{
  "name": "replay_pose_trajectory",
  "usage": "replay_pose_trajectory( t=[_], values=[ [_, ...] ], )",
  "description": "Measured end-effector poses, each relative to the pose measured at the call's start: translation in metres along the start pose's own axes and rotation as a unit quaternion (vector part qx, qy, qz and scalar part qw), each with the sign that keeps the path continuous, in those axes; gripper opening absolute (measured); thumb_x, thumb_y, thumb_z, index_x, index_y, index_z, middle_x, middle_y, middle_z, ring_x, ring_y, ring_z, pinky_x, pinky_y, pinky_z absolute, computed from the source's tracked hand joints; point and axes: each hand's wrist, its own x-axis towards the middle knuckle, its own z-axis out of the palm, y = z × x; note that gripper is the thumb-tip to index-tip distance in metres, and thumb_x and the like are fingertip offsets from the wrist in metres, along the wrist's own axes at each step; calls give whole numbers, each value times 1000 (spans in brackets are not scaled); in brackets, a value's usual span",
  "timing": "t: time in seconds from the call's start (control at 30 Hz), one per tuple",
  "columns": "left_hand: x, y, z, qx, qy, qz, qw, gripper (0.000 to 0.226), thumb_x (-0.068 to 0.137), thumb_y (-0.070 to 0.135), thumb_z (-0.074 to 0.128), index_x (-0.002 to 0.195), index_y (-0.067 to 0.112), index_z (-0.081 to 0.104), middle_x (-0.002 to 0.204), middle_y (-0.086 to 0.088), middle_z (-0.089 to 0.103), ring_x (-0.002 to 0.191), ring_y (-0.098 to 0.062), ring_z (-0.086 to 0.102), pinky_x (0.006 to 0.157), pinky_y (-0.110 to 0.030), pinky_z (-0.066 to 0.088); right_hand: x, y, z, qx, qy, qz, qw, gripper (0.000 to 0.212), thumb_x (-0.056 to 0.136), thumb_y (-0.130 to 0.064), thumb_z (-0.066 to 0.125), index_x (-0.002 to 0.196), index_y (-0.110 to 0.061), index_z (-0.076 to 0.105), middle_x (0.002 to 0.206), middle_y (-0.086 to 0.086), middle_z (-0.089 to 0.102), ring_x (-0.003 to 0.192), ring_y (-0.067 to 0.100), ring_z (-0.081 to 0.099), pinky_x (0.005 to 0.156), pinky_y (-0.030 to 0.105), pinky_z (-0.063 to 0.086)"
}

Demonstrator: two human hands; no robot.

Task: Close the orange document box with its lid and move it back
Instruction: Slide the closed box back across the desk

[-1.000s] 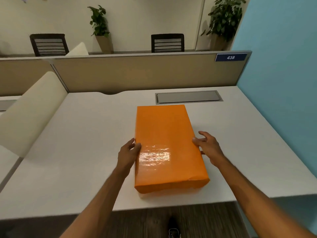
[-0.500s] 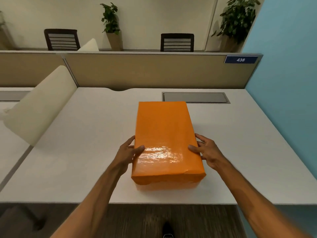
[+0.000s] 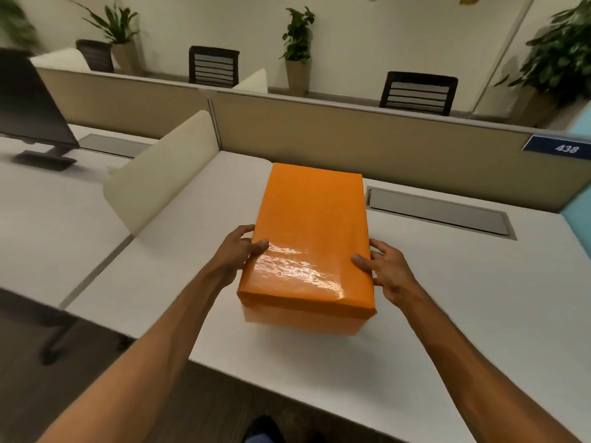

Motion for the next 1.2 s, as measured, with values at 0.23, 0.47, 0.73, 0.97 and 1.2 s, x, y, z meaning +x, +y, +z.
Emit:
replay_pose_trajectory(
  t=[0.23, 0.47, 0.73, 0.97, 1.2],
  values=[
    [46, 15, -66, 7, 26, -3, 1000, 51, 88, 32, 71, 130, 27, 42, 105, 7, 63, 91, -18, 67, 62, -31, 52, 57, -24, 65, -13, -21, -9, 1000, 83, 72, -37, 81, 144, -23, 42, 116, -7, 63, 91, 10, 65, 53, 26, 54],
    [123, 32, -155, 16, 16, -5, 1000, 53, 87, 33, 71, 131, 25, 44, 109, 4, 66, 98, -22, 67, 74, -39, 54, 132, -46, 153, -6, -21, -6, 1000, 77, 75, -35, 80, 142, -23, 44, 119, -5, 63, 90, 13, 66, 49, 21, 54],
    [230, 60, -238, 31, 50, -5, 998, 52, 83, 22, 76, 131, 21, 57, 101, 5, 69, 88, -15, 68, 63, -27, 50, 216, -69, 248, 13, 13, -14, 1000, 76, 79, -30, 78, 145, -21, 41, 130, 0, 59, 105, 23, 62, 66, 32, 55],
    [313, 74, -278, 40, 53, -17, 998, 50, 87, 13, 72, 134, 17, 58, 120, -11, 68, 98, -27, 67, 75, -35, 52, 281, -80, 303, 16, 54, -11, 998, 78, 80, -27, 78, 147, -21, 39, 139, 3, 56, 109, 22, 59, 83, 45, 53],
    [365, 82, -303, 66, 59, -34, 995, 51, 90, 13, 68, 139, 16, 55, 128, -14, 66, 107, -33, 64, 94, -48, 52, 327, -85, 336, 26, 58, 8, 998, 79, 81, -24, 77, 148, -20, 36, 140, 6, 55, 110, 24, 59, 78, 41, 53]
  ],
)
